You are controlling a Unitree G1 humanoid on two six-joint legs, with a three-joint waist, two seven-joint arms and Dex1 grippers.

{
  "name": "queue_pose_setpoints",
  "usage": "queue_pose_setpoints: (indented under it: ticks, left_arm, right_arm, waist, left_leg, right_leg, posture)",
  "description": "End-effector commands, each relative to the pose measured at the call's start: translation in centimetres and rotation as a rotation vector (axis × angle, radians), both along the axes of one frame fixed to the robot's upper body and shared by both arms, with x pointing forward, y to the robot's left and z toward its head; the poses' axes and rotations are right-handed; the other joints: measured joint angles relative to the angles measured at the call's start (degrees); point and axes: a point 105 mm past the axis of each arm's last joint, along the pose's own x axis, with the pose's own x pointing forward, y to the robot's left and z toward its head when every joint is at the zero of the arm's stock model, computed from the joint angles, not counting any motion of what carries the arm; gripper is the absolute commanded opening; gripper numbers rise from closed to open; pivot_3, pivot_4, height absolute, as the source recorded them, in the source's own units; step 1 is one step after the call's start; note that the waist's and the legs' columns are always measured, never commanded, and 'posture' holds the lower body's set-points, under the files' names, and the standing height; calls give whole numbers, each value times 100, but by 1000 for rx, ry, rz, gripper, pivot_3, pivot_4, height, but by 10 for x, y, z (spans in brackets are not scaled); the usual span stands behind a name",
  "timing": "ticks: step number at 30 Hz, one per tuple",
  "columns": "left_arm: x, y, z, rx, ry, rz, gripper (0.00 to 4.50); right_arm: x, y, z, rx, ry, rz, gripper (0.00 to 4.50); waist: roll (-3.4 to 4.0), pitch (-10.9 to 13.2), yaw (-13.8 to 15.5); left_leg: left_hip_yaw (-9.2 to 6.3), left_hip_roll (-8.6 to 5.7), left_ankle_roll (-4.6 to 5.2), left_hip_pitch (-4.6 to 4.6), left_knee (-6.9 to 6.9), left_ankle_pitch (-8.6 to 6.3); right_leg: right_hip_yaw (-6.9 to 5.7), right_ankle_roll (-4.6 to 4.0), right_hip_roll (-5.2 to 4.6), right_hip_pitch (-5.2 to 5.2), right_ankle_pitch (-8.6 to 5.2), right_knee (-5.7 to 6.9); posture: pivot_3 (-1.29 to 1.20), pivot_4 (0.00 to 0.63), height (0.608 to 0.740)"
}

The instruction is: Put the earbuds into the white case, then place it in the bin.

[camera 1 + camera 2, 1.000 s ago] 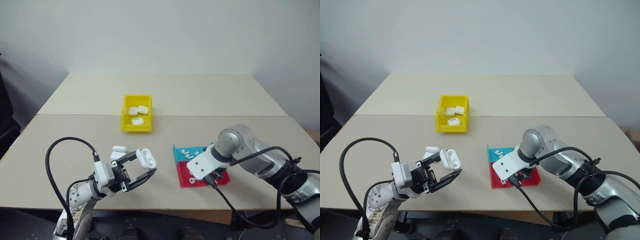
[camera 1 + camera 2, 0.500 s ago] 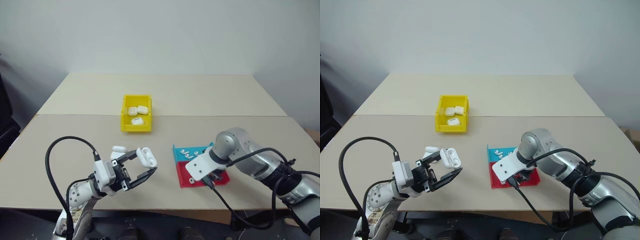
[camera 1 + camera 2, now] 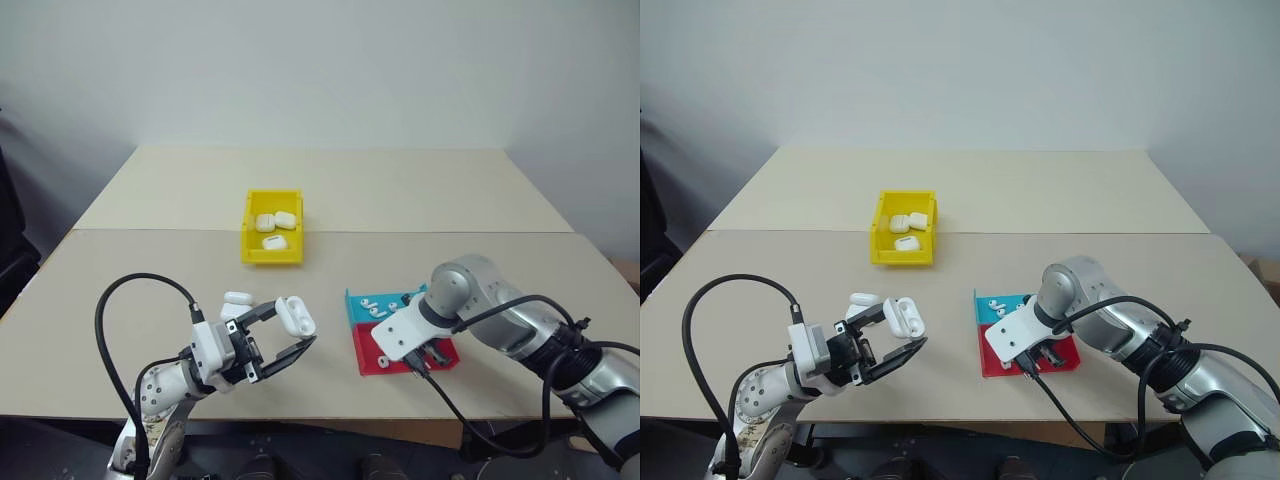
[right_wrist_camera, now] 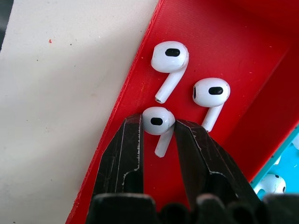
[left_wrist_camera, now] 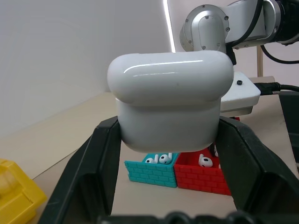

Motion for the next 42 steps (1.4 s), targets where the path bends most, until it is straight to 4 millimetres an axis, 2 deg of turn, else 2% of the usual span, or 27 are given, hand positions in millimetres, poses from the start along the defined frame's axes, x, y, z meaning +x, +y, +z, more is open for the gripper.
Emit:
queue_pose_setpoints:
  ticks: [1, 2, 6, 12, 15, 18, 22, 28, 31, 35, 38, 42]
  left_arm:
    - [-2, -4, 7, -3, -33, -8, 2750]
    - [-2, -4, 7, -3, -33, -5, 2750]
    - [-1, -4, 7, -3, -32, -1, 2750]
    - [-2, -4, 8, -10, -31, -4, 2750]
    - [-3, -8, 16, -34, -50, -27, 2750]
    - [-5, -13, 29, -68, -65, -61, 2750]
    - [-10, -24, 48, -107, -82, -131, 2750]
    - [-10, -40, 65, -121, -66, -218, 2750]
    - [-10, -45, 73, -106, -30, -254, 2750]
    - [-11, -54, 91, -135, -16, -299, 2750]
    - [-16, -60, 97, -121, -32, -355, 2750]
    - [-19, -62, 98, -123, -36, -382, 2750]
  right_arm:
    - [-2, -3, 3, -30, 11, 21, 1205]
    - [-2, -3, 3, -32, 13, 23, 1205]
    - [-2, -4, 2, -36, 12, 24, 661]
    - [-2, -1, 3, -15, 4, 19, 661]
    - [-5, -1, 11, 36, 6, -8, 661]
    - [-13, 0, 33, 160, 28, -58, 661]
    - [-23, -8, 78, 381, 27, -102, 661]
    - [-23, -28, 132, 738, -43, -179, 661]
    - [-24, -31, 157, 919, -88, -189, 661]
    - [-26, -25, 191, 1176, -133, -148, 661]
    - [-33, -17, 215, 1396, -123, -61, 661]
    - [-46, -11, 225, 1548, -59, 61, 661]
  waist:
    - [0, 0, 0]
    - [0, 0, 0]
    - [0, 0, -2]
    - [0, 0, -2]
    - [0, 0, 2]
    - [-1, 1, 13]
    - [-1, 2, 28]
    - [-3, 3, 16]
    - [-2, 3, 2]
    - [-3, 3, -11]
    - [-3, 3, -14]
    - [-3, 3, -1]
  left_leg:
    - [0, 0, 0, 0, 0, 0]
    - [0, 0, 0, 0, 0, 0]
    - [0, 0, 0, 1, 0, 0]
    - [0, 0, 0, 0, 0, 0]
    - [0, 0, 0, 0, 0, 0]
    - [-1, 0, 0, -4, 0, 0]
    - [-1, -1, 1, -9, 0, -1]
    - [-3, -1, 2, -2, 0, -1]
    - [-5, -1, 2, -2, 0, -1]
    - [-5, -1, 4, -1, -3, -2]
    - [-7, -3, 4, -1, -3, -2]
    - [-10, -2, 5, -3, -4, -2]
  right_leg:
    - [0, 0, 0, 0, 0, 0]
    - [0, 0, 0, 0, 0, 0]
    - [0, -1, 0, 0, -1, 0]
    - [0, -2, 0, 0, -1, 0]
    - [0, -3, 0, 0, -2, 0]
    - [0, 0, -1, -3, 0, 0]
    - [-2, 6, -3, -1, 3, -4]
    - [-2, 7, 0, 6, 1, -5]
    - [1, 7, 3, 3, 2, -2]
    - [5, 11, 5, 4, 2, -3]
    - [5, 13, 5, 6, 1, -3]
    - [4, 10, 7, 7, 3, -4]
  posture:
    - [0, 150, 740]
    - [0, 150, 740]
    - [0, 150, 740]
    - [0, 150, 740]
    - [0, 150, 740]
    - [0, 150, 740]
    - [0, 150, 740]
    - [0, 150, 740]
    - [0, 150, 740]
    - [0, 150, 740]
    - [0, 150, 740]
    - [0, 150, 740]
